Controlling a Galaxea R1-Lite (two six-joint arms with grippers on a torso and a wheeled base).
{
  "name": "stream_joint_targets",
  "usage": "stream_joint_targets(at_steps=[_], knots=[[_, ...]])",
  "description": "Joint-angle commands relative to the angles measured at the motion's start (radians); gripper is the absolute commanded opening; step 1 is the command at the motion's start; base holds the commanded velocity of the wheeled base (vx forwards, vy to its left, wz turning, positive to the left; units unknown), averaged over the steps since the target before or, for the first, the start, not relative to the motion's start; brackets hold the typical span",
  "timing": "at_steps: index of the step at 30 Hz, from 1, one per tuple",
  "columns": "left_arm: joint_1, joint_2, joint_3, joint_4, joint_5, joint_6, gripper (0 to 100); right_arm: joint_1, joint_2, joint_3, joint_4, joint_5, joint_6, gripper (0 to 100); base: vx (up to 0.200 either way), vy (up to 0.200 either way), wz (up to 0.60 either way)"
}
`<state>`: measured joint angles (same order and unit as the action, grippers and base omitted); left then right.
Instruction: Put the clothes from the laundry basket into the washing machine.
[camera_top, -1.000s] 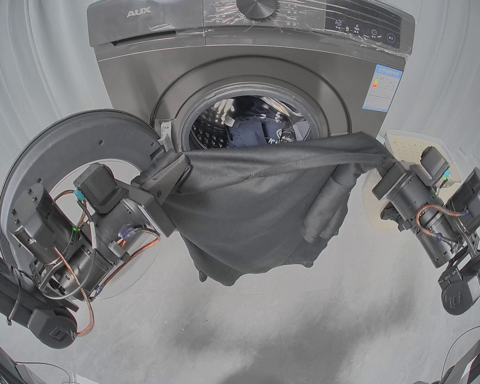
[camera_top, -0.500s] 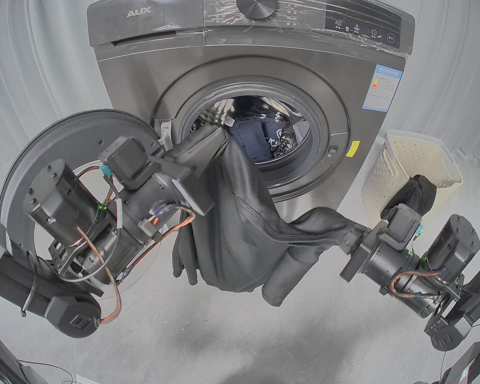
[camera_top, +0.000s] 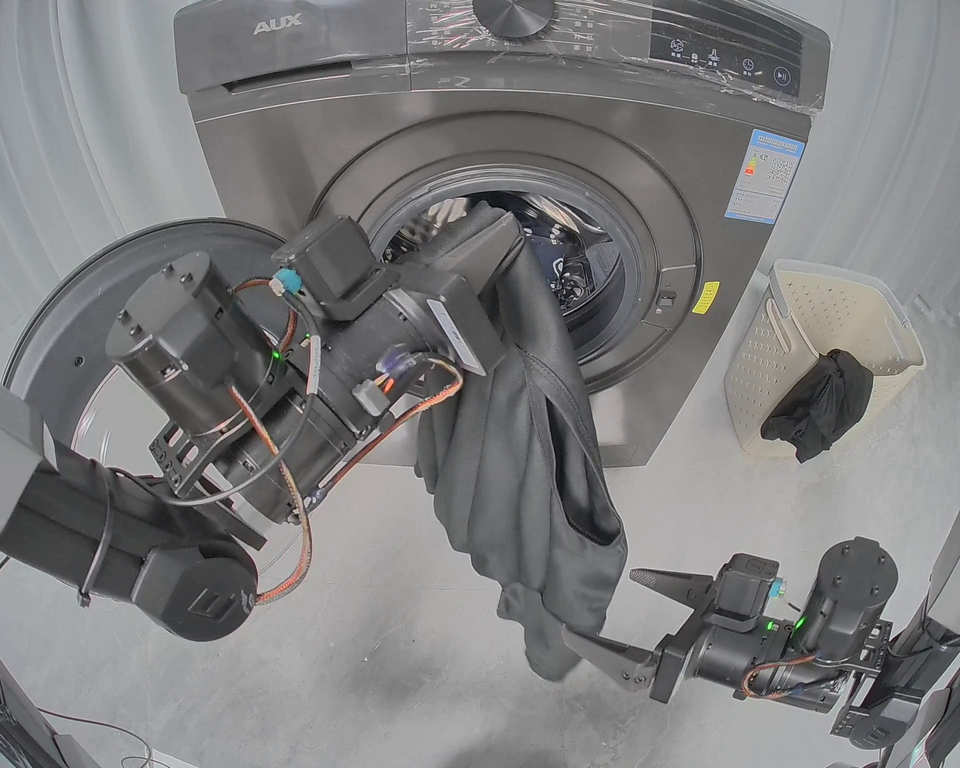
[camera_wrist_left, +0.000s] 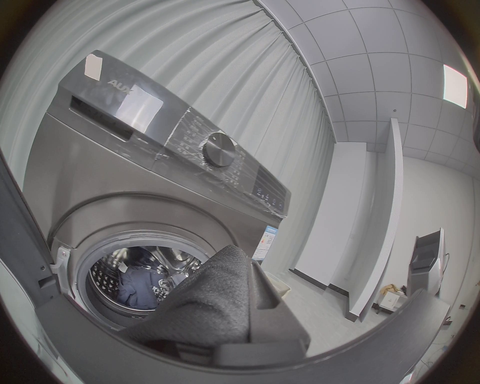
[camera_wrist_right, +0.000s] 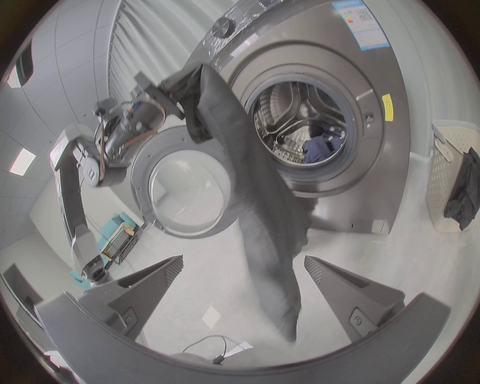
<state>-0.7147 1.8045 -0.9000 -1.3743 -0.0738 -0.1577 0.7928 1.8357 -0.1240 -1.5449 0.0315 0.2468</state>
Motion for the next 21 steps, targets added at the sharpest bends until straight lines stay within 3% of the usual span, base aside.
stream_joint_targets(at_steps=[1, 6, 14, 18, 21], knots=[[-0.029, -0.042, 0.026, 0.014, -0.012, 0.003, 0, 0.022, 0.030, 0.026, -0.001, 0.004, 0.002, 100, 0.000, 0.000, 0.00], [-0.055, -0.080, 0.075, 0.015, -0.043, 0.003, 0, 0.002, 0.051, -0.011, -0.001, 0.011, 0.005, 100, 0.000, 0.000, 0.00], [-0.057, -0.126, 0.101, 0.021, -0.067, 0.003, 0, -0.104, 0.166, -0.138, -0.001, 0.010, 0.000, 100, 0.000, 0.000, 0.00], [-0.057, -0.152, 0.098, 0.044, -0.081, 0.003, 0, -0.135, 0.221, -0.221, -0.001, 0.018, -0.009, 100, 0.000, 0.000, 0.00], [-0.058, -0.178, 0.101, 0.070, -0.089, 0.003, 0, -0.168, 0.284, -0.318, -0.001, 0.047, -0.015, 100, 0.000, 0.000, 0.00]])
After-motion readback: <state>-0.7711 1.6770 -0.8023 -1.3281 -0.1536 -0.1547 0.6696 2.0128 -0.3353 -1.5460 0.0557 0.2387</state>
